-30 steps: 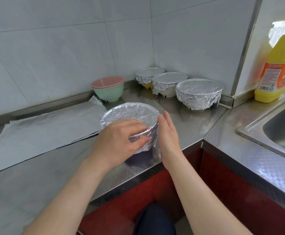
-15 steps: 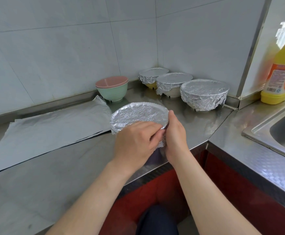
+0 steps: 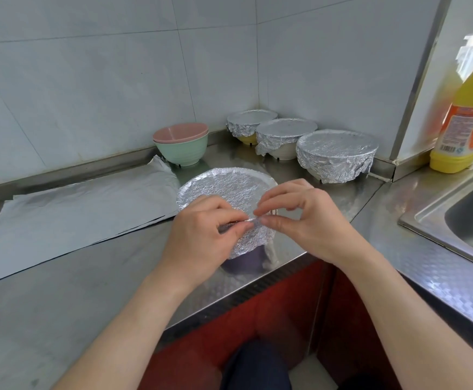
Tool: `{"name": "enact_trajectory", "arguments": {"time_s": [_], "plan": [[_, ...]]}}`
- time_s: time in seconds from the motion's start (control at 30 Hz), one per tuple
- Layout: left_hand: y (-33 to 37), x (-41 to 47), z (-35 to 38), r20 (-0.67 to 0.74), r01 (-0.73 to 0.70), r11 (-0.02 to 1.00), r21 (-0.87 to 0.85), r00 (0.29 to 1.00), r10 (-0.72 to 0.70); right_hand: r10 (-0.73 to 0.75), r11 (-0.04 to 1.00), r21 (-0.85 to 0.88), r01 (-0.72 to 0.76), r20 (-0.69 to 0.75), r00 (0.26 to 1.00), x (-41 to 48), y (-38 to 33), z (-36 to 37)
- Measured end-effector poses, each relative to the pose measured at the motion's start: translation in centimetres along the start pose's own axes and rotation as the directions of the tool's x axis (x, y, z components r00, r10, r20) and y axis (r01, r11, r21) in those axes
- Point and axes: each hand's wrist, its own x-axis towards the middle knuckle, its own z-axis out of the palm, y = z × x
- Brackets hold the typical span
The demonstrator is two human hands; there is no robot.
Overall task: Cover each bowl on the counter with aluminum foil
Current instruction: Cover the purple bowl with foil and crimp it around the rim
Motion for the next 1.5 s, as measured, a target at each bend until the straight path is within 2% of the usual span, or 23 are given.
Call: {"name": "enact_trajectory", "arguments": {"time_s": [0.2, 0.33, 0.43, 0.5, 0.53, 0.57, 0.6, 0.63, 0.67, 0.73, 0.8, 0.87, 0.9, 0.97, 1.1, 1.2, 1.3, 1.5], "plan": [[0.0, 0.2, -0.1, 0.036, 0.004, 0.999, -0.047, 0.999, -0.003, -0.175, 0.963, -0.210, 0.166, -0.026, 0.984, 0.8, 0.5, 0.9], [-0.4, 0.1, -1.1, 0.024, -0.025, 1.000, -0.003, 0.999, 0.025, -0.162, 0.961, -0.230, 0.153, -0.018, 0.987, 0.9, 0.7, 0.9], [-0.7, 0.1, -1.0, 0.039, -0.101, 0.994, 0.034, 0.994, 0.100, -0.119, 0.980, -0.161, 0.113, -0.024, 0.993, 0.6, 0.9, 1.0], [-0.9, 0.3, -0.8, 0.053, -0.133, 0.990, 0.048, 0.990, 0.130, 0.031, 0.999, 0.038, -0.029, -0.048, 0.998, 0.1, 1.1, 1.0], [-1.0, 0.4, -0.9, 0.049, -0.138, 0.989, 0.060, 0.990, 0.135, 0.153, 0.969, 0.210, -0.132, -0.091, 0.984, -0.1, 1.2, 1.0], [-1.1, 0.6, -1.1, 0.039, -0.119, 0.991, 0.067, 0.992, 0.116, 0.314, 0.883, 0.407, -0.234, -0.142, 0.939, -0.2, 1.3, 1.2], [-1.4, 1.0, -1.4, 0.020, -0.070, 0.996, 0.063, 0.997, 0.069, 0.490, 0.747, 0.585, -0.318, -0.160, 0.857, -0.1, 1.3, 1.5], [-1.8, 1.7, -1.7, -0.003, 0.006, 0.999, 0.053, 1.000, -0.006, 0.633, 0.606, 0.691, -0.394, -0.118, 0.765, 0.2, 1.4, 1.9], [-2.4, 2.5, -2.0, -0.007, 0.096, 0.994, 0.044, 0.995, -0.095, 0.709, 0.504, 0.741, -0.444, -0.061, 0.703, 0.6, 1.6, 2.4], [-4.1, 4.2, -2.3, 0.075, 0.292, 0.954, 0.072, 0.952, -0.297, 0.739, 0.425, 0.761, -0.490, 0.020, 0.673, 1.6, 1.5, 3.5], [-5.3, 5.3, -2.3, 0.228, 0.450, 0.890, 0.069, 0.862, -0.454, 0.728, 0.426, 0.752, -0.504, 0.046, 0.684, 2.5, 1.1, 4.4], [-6.1, 5.5, -1.7, 0.333, 0.569, 0.818, -0.079, 0.789, -0.517, 0.710, 0.441, 0.747, -0.497, 0.048, 0.703, 3.2, 0.6, 5.0], [-6.0, 5.4, -1.5, 0.344, 0.590, 0.796, -0.137, 0.781, -0.521, 0.710, 0.453, 0.742, -0.493, 0.034, 0.703, 3.5, 0.3, 5.2], [-6.0, 5.3, -1.1, 0.319, 0.580, 0.790, -0.199, 0.800, -0.508, 0.710, 0.497, 0.718, -0.488, -0.013, 0.704, 3.7, 0.4, 5.6], [-5.8, 5.2, -0.6, 0.293, 0.583, 0.785, -0.212, 0.804, -0.518, 0.739, 0.480, 0.748, -0.458, -0.063, 0.671, 3.7, 0.2, 6.2], [-6.2, 5.1, -0.6, 0.295, 0.589, 0.780, -0.210, 0.799, -0.524, 0.765, 0.446, 0.739, -0.506, -0.022, 0.644, 3.7, -0.1, 5.5], [-6.6, 5.8, -1.3, 0.325, 0.604, 0.787, -0.127, 0.775, -0.543, 0.762, 0.410, 0.731, -0.545, 0.054, 0.645, 3.9, 0.3, 4.6], [-6.4, 9.5, -1.5, 0.256, 0.493, 0.866, 0.090, 0.829, -0.498, 0.728, 0.567, 0.577, -0.587, -0.019, 0.685, 6.6, 1.0, 2.5]]}}
